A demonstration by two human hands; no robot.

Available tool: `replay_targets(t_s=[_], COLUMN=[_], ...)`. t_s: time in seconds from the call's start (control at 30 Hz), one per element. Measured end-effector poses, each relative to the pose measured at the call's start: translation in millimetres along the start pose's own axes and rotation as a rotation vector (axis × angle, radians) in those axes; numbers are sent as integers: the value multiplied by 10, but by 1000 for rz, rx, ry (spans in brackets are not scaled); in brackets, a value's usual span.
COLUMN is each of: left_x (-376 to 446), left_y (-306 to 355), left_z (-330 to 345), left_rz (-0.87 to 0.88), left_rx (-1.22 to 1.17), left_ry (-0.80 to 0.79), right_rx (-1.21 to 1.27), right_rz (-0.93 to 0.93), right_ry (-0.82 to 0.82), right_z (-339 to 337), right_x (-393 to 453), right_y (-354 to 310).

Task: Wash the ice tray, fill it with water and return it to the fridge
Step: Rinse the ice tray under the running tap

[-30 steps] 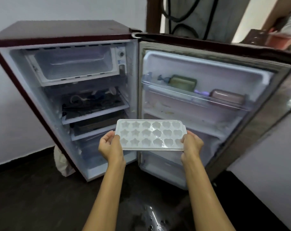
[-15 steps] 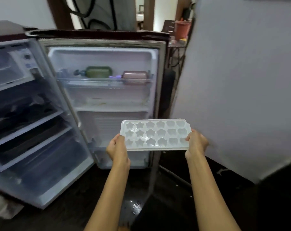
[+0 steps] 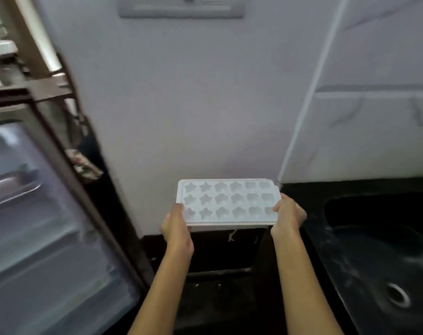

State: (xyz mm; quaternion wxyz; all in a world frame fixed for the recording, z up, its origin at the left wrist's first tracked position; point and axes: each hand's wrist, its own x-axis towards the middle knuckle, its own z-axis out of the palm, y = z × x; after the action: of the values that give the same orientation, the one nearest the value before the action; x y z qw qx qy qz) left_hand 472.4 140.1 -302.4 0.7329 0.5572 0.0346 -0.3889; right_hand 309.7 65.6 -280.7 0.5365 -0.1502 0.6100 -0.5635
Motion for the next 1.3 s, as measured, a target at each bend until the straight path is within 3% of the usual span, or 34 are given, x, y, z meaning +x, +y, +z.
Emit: replay_targets(t_s=[0.47, 0.8, 1.13, 1.3], left_x=[-8, -815, -1409, -1676], left_y=[-1059, -1788, -2340, -2570], left_z=[1394, 2043, 2606, 2892], left_rz=[-359, -566, -568, -616], left_rx=[304, 437, 541, 573], left_ry=[-741, -914, -1071, -1114], right_rx=[404, 496, 518, 184], right_rz=[-56, -143, -177, -213], right_ry=[538, 736, 850, 972], right_z=[-1124, -2186, -2953, -3216], right_x=[671, 879, 1219, 1365], right_y=[-349, -797, -1228, -1368])
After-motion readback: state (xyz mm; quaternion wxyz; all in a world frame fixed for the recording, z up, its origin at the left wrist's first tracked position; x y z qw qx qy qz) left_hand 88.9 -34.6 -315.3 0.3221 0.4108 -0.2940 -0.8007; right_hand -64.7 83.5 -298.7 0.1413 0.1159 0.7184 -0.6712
